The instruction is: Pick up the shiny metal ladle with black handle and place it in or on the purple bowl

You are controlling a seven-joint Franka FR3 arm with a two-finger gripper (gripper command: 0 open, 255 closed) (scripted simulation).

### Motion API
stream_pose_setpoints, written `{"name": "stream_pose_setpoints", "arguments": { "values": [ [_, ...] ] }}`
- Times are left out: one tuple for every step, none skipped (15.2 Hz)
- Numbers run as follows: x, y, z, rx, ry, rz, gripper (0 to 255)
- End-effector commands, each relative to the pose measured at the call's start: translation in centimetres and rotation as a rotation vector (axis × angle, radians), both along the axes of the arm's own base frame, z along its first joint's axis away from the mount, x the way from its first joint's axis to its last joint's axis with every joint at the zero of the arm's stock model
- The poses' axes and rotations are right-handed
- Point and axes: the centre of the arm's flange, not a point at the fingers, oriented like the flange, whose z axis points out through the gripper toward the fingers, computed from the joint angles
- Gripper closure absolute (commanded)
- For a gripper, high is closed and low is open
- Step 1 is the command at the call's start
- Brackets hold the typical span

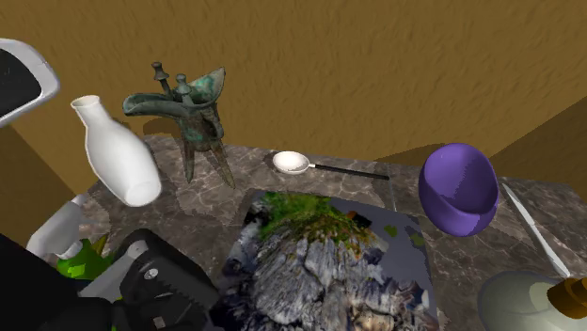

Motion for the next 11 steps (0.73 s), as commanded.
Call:
{"name": "stream_pose_setpoints", "arguments": {
  "values": [
    [0.0, 0.0, 0.0, 0.000, 0.000, 0.000, 0],
    [0.2, -1.2, -0.5, 0.000, -0.001, 0.015, 0],
    [0.4, -2.3, -1.0, 0.000, -0.002, 0.029, 0],
    [0.6, -3.5, -1.5, 0.001, -0.002, 0.044, 0],
    [0.9, -4.7, -1.9, 0.001, -0.003, 0.059, 0],
    [1.1, -5.8, -2.4, 0.001, -0.004, 0.073, 0],
    [1.4, -7.0, -2.9, 0.001, -0.005, 0.088, 0],
    [1.7, -8.1, -3.4, 0.001, -0.005, 0.103, 0],
    [2.0, -9.3, -3.9, 0.002, -0.006, 0.117, 0],
    [2.3, -10.4, -4.4, 0.002, -0.007, 0.132, 0],
    [2.7, -11.5, -4.8, 0.002, -0.008, 0.147, 0]
  ]
}}
